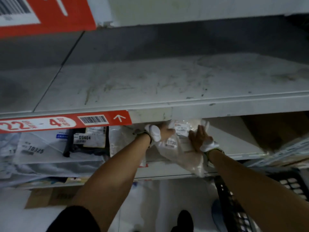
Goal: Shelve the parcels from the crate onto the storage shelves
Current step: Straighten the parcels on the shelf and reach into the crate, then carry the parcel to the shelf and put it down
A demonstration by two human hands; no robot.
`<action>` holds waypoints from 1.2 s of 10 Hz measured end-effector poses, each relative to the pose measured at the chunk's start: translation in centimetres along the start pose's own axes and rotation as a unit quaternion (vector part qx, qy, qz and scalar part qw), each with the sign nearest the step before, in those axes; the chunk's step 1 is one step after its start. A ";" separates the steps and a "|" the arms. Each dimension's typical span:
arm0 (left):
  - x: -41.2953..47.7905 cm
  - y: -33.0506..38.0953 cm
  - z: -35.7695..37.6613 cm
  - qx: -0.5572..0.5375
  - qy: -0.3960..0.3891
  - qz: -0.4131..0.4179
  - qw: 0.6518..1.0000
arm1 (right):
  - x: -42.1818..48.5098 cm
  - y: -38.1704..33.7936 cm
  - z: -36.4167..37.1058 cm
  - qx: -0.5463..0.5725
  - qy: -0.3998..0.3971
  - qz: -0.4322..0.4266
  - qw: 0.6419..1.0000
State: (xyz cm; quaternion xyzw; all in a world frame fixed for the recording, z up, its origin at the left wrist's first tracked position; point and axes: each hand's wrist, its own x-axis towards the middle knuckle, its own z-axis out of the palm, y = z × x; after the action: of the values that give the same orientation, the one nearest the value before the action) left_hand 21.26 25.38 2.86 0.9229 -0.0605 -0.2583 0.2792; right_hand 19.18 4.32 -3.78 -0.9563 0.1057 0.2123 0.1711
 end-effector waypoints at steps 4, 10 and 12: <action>-11.2 -8.3 -5.1 0.110 0.178 -0.140 0.968 | 0.3 -15.4 4.9 -0.006 -0.004 -0.169 0.986; -15.6 1.6 4.7 0.174 0.145 0.178 0.958 | -18.2 2.6 1.5 0.055 0.019 -0.017 0.998; -15.5 7.1 11.9 0.243 0.064 0.188 0.949 | -23.0 16.2 2.0 0.024 0.005 0.055 0.998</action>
State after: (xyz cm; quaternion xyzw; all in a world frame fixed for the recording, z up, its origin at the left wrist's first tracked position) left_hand 2.12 17.68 5.16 0.9491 -0.2763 -0.1191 0.0935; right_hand -6.42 -6.82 0.15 -0.9457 0.1639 0.2139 0.1815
